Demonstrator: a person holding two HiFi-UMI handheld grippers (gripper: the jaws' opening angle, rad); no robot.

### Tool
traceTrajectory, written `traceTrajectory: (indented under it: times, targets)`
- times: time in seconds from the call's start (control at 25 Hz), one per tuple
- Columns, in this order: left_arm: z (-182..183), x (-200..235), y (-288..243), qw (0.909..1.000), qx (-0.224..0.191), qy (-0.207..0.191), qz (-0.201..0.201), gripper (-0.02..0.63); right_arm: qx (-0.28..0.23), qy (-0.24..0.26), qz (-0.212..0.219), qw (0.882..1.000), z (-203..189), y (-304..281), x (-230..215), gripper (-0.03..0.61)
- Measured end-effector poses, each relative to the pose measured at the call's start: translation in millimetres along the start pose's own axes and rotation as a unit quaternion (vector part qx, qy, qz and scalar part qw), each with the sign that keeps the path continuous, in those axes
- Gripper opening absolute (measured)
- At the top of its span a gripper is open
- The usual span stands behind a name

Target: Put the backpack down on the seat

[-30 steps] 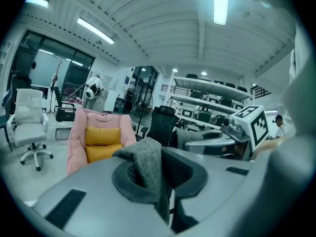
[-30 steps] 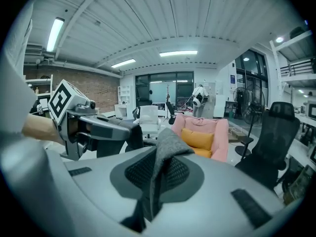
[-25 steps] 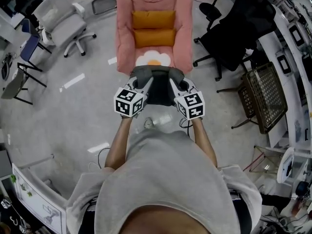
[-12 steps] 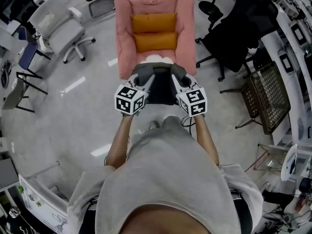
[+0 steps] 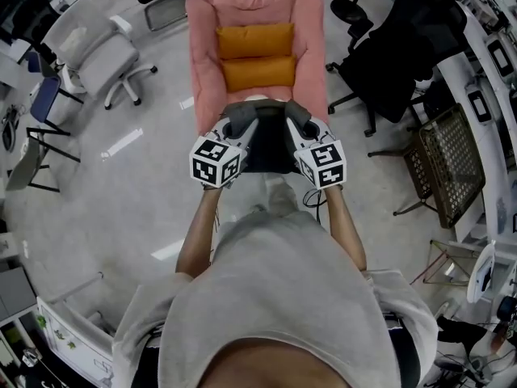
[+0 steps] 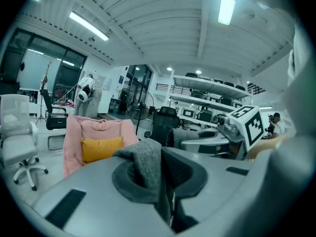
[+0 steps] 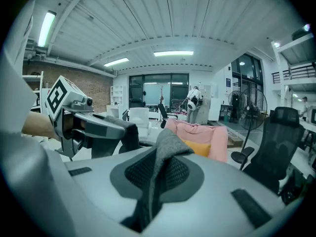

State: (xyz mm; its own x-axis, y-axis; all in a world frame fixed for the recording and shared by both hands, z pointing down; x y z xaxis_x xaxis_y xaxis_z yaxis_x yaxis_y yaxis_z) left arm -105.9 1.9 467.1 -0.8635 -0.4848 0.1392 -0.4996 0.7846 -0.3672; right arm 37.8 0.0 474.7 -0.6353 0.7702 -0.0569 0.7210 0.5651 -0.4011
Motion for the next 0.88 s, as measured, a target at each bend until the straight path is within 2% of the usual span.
traceTrajectory:
  times: [0.36, 0.88]
  targets:
    - [23, 27, -57, 0.9999, -0.001, 0.01, 0.013, 0.035, -0.007, -0.001, 0.012, 1.0, 17, -34, -57, 0.027]
    - [53, 59, -149, 0.9984, 0.023, 0.035, 0.038, 0.035, -0.003, -0.017, 0.045, 0.999, 33, -83, -154, 0.028]
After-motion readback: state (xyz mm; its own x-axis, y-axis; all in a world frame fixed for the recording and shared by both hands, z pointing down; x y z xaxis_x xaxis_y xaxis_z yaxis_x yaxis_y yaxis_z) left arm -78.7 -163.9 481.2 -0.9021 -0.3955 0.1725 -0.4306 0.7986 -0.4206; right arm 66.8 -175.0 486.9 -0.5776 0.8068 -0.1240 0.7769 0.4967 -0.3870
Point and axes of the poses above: the fingertips, and each gripper's own axes: y backward along the fingers, x to its left, z out of its top, the point moved 5 cm from there along y, backward along the fingers, and after that the axes turned 15 degrees about z, right-handed, at the moved point
